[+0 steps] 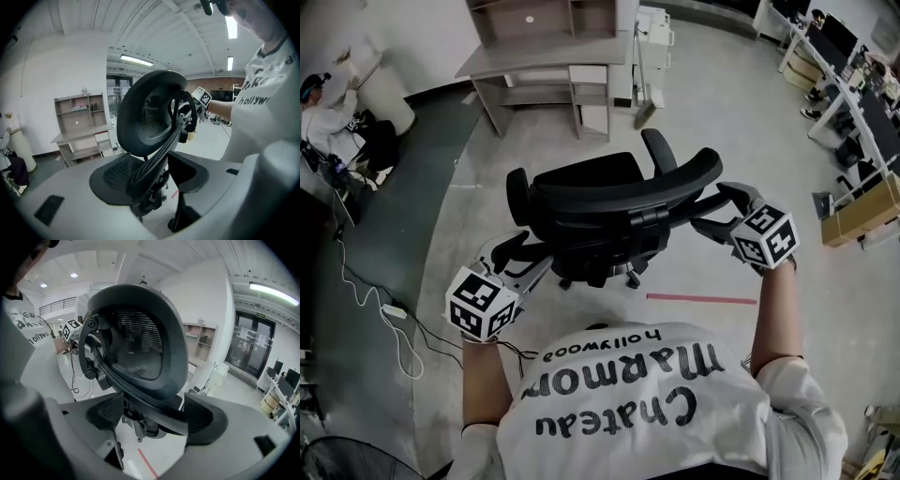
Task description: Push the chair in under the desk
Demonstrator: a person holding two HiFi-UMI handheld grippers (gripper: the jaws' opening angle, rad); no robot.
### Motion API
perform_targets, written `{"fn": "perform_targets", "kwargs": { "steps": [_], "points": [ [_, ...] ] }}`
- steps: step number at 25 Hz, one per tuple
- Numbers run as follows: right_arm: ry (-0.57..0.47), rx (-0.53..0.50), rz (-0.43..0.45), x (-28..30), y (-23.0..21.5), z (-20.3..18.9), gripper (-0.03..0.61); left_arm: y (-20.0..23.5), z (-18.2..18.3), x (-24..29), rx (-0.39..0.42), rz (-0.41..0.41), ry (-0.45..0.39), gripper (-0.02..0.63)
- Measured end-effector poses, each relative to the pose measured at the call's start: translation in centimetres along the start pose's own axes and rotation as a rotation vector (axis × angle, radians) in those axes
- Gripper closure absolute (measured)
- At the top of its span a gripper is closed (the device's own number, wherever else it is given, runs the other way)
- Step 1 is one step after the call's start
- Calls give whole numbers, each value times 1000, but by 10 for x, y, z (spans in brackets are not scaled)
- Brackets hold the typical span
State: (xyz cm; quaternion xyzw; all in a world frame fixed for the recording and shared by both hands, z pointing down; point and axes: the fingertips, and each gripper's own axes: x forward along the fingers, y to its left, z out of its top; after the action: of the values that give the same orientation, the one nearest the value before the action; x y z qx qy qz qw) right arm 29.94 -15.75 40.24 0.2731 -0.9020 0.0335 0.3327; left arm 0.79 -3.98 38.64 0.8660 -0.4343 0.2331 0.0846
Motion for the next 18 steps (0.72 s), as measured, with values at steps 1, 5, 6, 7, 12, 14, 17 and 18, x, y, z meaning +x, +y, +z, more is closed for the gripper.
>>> {"fn": "perform_targets", "kwargs": {
  "steps": [1,5,6,7,12,14,17,18],
  "points": [
    [-3,-7,19,1,2,0,190,0,-1,0,9,1,10,362],
    [-3,-62,68,4,6,0,193,-4,-9,5,130,26,114,365],
    [17,-104,72,7,8,-1,192,-4,-12,7,161,33,148,367],
    [46,-156,69,11,10,-3,192,-3,-13,8,179,39,173,367],
    [130,-262,20,21,11,-6,216,0,-16,7,174,65,170,362],
    [114,-267,26,21,9,-4,221,0,-15,7,168,73,170,360],
    [94,-284,32,21,7,-3,224,-2,-13,8,156,83,174,360],
    [92,-289,33,21,6,-3,224,-2,-13,8,152,89,176,359]
  ]
}}
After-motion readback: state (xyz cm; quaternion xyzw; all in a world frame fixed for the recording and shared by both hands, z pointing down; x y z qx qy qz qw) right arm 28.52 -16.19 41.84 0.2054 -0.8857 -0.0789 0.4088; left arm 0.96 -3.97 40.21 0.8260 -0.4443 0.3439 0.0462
